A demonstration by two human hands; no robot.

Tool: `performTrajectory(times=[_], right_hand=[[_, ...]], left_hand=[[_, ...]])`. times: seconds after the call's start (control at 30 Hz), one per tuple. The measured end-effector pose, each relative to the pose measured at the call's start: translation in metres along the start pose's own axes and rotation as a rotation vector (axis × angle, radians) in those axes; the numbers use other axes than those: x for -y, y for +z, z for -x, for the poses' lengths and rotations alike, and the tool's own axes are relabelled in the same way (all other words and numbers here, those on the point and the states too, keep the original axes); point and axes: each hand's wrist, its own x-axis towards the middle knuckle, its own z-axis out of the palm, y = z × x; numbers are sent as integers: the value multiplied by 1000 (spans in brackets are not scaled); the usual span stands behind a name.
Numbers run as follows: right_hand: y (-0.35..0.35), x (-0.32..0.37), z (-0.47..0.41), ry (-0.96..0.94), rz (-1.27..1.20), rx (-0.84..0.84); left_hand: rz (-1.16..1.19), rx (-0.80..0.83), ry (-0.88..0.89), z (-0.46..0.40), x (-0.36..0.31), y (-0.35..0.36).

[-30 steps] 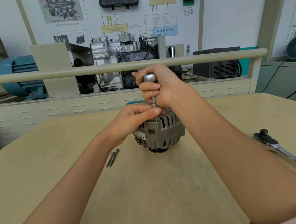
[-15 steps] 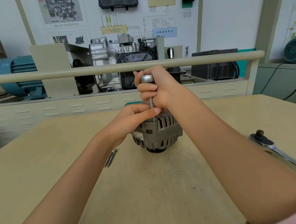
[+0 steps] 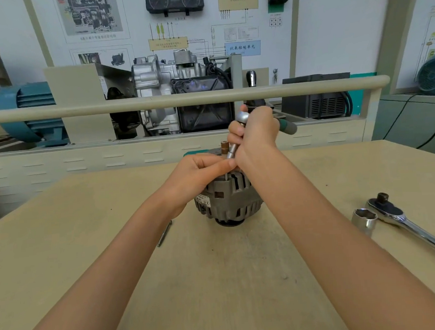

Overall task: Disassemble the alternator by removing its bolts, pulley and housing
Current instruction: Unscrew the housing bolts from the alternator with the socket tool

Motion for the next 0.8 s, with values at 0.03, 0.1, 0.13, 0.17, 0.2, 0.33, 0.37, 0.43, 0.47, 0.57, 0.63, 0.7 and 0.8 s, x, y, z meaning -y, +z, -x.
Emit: performTrajectory(times=[0.03,0.1,0.13,0.17,0.2,0.33,0.37,0.43,0.47,0.57,0.63,0.7,0.8], right_hand=[[-2,1,1,14,24,25],[-1,6,1,107,6,65],[1,7,0,151,12,79],[3,8,0,175,43,98],[5,8,-1,191,93,120],[13,8,-4,327,214,280],[13,9,-5,391,200,335],[10,11,-10,521,133,430],[8,12,-11,568,104,463],[5,14,-10,575,119,518],[9,11,-2,456,212,493],[16,2,7,249,290,346],[20,-14,8,-105,160,9]], left_hand=[[2,8,-10,1,-1,0],[-9,14,-24,1,-2,-1],[-11,19,-28,1,-1,-2],[-6,29,-35,1,-1,-3],[2,43,-38,1,-1,-4],[51,81,-38,1,-1,-8],[54,88,-36,1,-1,-9],[39,105,-27,1,0,-9],[34,108,-22,1,1,-10],[33,89,-8,2,2,-10],[20,100,18,2,1,-12],[20,108,32,3,2,-13],[15,65,25,2,3,-10]])
